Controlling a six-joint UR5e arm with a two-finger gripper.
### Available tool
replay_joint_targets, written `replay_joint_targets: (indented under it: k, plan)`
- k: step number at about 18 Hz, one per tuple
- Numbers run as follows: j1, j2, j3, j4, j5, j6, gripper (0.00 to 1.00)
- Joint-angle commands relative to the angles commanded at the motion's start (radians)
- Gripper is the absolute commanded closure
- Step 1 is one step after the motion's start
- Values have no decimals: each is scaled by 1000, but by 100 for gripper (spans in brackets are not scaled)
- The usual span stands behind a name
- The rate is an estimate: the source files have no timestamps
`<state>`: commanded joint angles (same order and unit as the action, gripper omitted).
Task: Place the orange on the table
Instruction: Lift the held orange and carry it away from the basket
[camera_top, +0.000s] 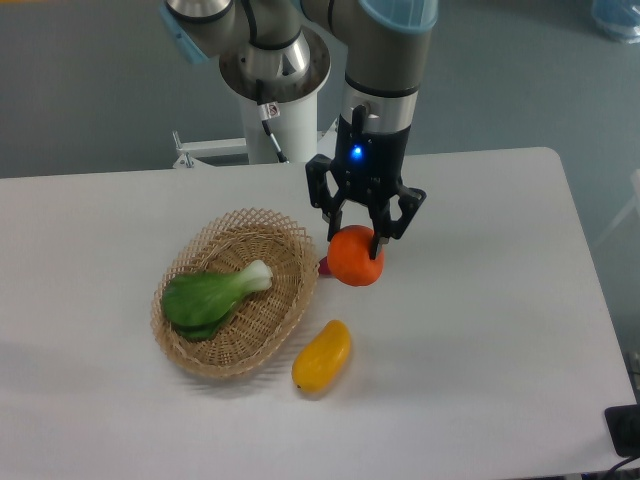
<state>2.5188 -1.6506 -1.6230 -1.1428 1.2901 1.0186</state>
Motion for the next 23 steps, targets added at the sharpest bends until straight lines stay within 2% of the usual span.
replay_joint_targets:
  k: [3,12,18,23]
  plan:
    - [0,2,-18,8,3,2,47]
    - [41,-9,34,0,9,50,47]
    - [124,-43,12,3,24,231,47]
    - [150,-92,0,15,153,370,47]
